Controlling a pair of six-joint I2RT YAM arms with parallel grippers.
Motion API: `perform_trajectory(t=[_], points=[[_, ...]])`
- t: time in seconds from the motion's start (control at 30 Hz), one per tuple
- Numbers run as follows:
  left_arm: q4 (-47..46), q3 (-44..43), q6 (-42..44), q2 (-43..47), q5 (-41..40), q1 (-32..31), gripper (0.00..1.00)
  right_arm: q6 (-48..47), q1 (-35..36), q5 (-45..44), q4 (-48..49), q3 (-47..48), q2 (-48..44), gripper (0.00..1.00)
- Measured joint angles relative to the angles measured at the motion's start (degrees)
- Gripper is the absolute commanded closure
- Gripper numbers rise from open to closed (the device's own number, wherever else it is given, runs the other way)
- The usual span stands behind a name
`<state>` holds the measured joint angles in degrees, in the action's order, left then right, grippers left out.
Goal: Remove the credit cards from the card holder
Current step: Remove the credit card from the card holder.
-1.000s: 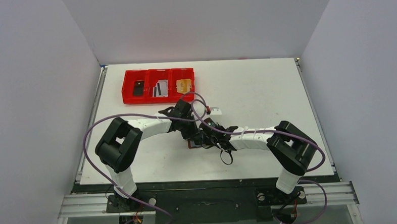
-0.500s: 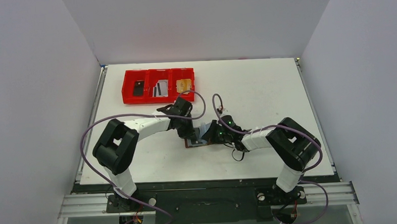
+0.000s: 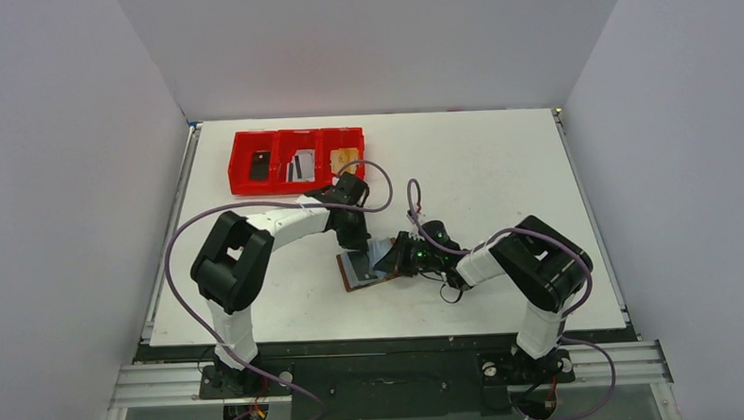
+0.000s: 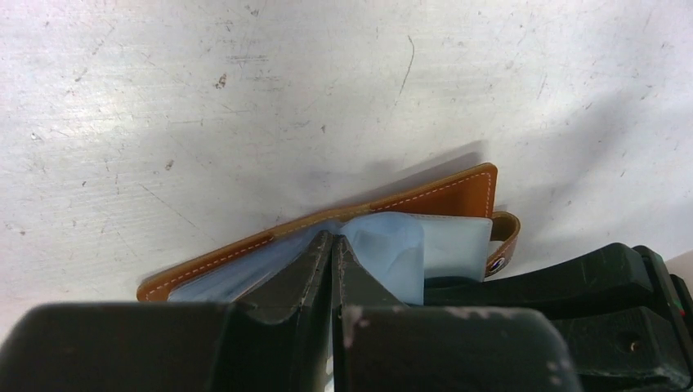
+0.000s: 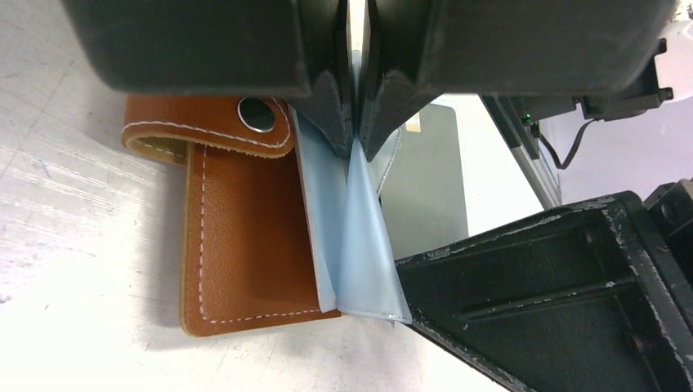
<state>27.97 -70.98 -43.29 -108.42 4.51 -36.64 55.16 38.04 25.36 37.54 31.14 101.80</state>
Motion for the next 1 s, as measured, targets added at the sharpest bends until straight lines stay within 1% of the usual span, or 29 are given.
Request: perform_trajectory(t=[0.17,0.23,0.27,0.3,0.37,0.43,0.67,0.8,1.0], points=[[0.48,-0.81,0.66,-0.5,-0.66,0.02,1.0,0.66,-0.63,1.33,0.57,-0.2,0.33,1.0],[0.46,-0.85,0.94,-0.61,-0.59,0.0,1.0,0.66,-0.63,1.36,0.52,-0.2,0.33,0.86],[0.39,-0.92,1.16,-0.76,-0.5,-0.02,1.0,0.63,-0.63,1.33,0.42,-0.2,0.33,0.83],[0.31,-1.07,1.51,-0.96,-0.2,-0.07,1.0,0.85,-0.63,1.55,0.35,-0.17,0.33,0.77],[0.0,-1.09,1.84,-1.22,0.22,-0.15,1.0,0.92,-0.63,1.9,0.07,0.22,0.04,0.7],[-0.24,-1.11,2.1,-1.31,0.79,-0.2,1.0,0.7,-0.55,1.92,-0.98,0.74,-0.5,0.67],[-1.66,-1.05,2.23,-1.33,3.37,-0.7,1.0,-0.7,-0.57,0.7,-6.88,2.16,-3.1,0.59],[-2.64,-0.87,2.23,-1.31,4.85,-0.76,1.0,-1.31,-0.57,-0.59,-10.01,2.38,-5.01,0.49],[-4.33,-0.26,2.23,-1.31,6.75,-0.85,1.0,-2.25,-0.57,-2.93,-15.04,2.73,-8.31,0.42]])
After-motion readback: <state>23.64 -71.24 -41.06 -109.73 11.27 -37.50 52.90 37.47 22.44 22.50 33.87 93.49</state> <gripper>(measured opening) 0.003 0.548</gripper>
